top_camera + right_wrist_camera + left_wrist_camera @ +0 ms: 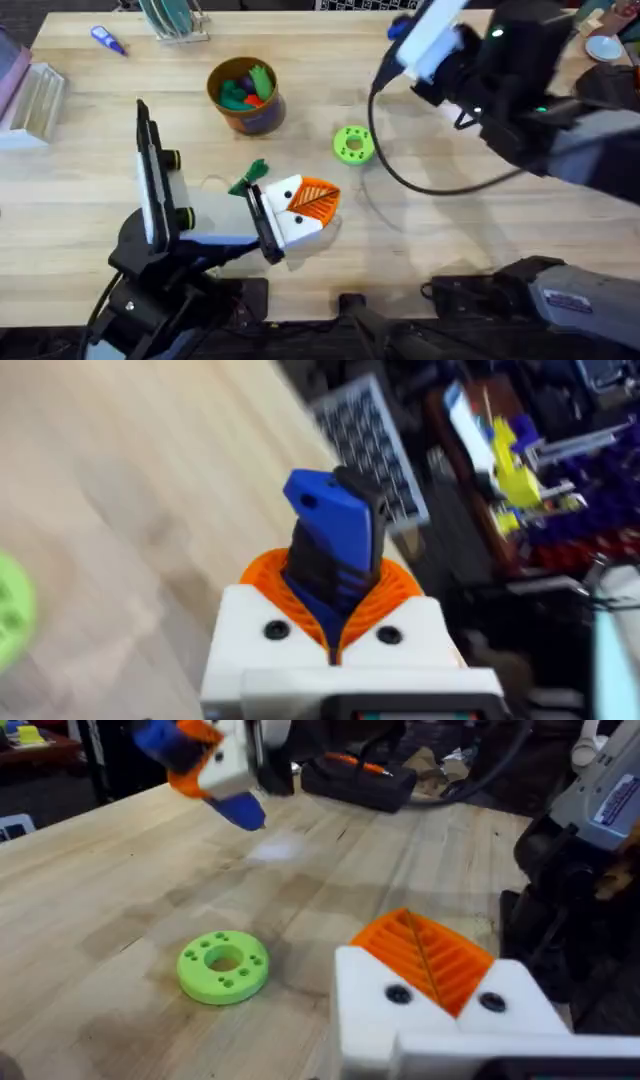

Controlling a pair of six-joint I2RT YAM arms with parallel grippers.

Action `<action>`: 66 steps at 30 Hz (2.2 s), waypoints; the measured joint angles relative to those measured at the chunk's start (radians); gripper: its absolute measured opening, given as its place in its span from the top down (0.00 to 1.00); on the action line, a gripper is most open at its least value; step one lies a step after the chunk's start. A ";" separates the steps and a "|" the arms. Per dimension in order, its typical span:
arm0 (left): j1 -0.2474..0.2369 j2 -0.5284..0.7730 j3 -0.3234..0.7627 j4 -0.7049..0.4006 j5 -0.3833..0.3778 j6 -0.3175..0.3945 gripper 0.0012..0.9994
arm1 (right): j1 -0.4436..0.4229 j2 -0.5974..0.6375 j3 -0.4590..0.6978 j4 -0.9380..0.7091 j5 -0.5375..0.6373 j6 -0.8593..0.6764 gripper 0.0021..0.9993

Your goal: Pick up the gripper from the table and insert it into the empty holder that is missing its gripper. Then pick up a screw, insert it into the mounting hole, and use the screwdriver to tighten it. Finally, clean up the table by picking up the vegetable and placing it into the bucket.

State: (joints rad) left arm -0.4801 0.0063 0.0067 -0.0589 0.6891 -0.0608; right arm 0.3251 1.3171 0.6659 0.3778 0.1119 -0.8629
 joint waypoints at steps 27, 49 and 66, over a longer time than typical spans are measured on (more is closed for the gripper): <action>0.000 0.000 0.000 0.000 0.000 0.000 0.99 | -0.013 0.377 0.105 -0.161 0.049 -0.410 0.71; 0.000 0.000 0.000 0.000 0.000 0.000 0.99 | -0.014 0.362 0.127 -0.184 0.041 -0.373 0.15; 0.000 0.000 0.000 0.000 0.000 0.001 0.67 | 0.010 0.073 0.090 -0.388 0.098 0.483 0.14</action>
State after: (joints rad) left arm -0.4801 0.0063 0.0067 -0.0586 0.6891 -0.0597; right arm 0.3355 1.3900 0.7563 -0.0100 0.2100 -0.3796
